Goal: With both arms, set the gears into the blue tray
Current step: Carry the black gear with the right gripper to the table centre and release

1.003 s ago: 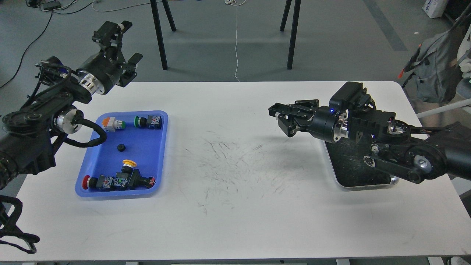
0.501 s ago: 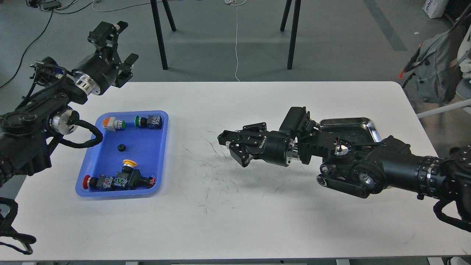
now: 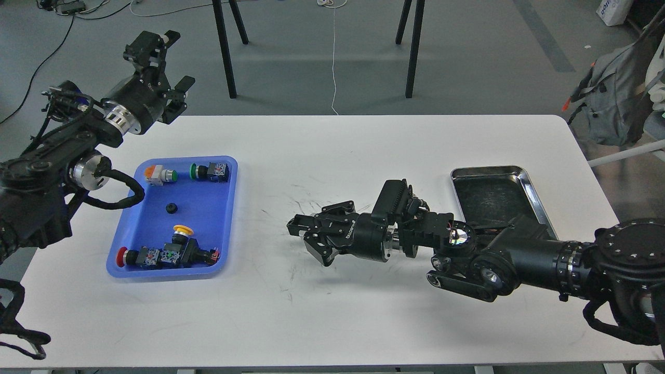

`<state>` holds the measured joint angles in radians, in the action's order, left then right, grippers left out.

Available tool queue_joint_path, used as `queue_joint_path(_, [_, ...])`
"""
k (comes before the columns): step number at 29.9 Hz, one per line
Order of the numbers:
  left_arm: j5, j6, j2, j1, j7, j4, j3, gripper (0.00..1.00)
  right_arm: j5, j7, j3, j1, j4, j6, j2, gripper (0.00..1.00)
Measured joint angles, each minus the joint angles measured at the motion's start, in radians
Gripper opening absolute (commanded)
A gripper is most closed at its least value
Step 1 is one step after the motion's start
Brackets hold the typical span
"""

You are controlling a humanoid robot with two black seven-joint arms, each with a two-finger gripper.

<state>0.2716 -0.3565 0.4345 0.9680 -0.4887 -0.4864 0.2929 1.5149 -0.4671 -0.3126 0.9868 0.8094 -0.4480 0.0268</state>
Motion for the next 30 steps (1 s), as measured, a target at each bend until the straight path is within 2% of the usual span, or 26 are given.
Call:
queue_joint_path(16, [0.0, -0.003, 0.019, -0.012, 0.0, -0.001, 0.0, 1.0, 0.002, -0.008, -0.019, -0.022, -0.025, -0.009, -0.027, 0.02])
queue_joint_path(21, [-0.001, -0.002, 0.019, -0.012, 0.0, -0.001, 0.0, 1.0, 0.002, -0.009, -0.019, -0.022, -0.022, -0.004, -0.027, 0.11])
queue_joint_path(30, [-0.001, -0.002, 0.018, -0.013, 0.0, -0.001, 0.002, 1.0, 0.001, -0.02, -0.064, -0.013, -0.012, 0.003, -0.027, 0.15])
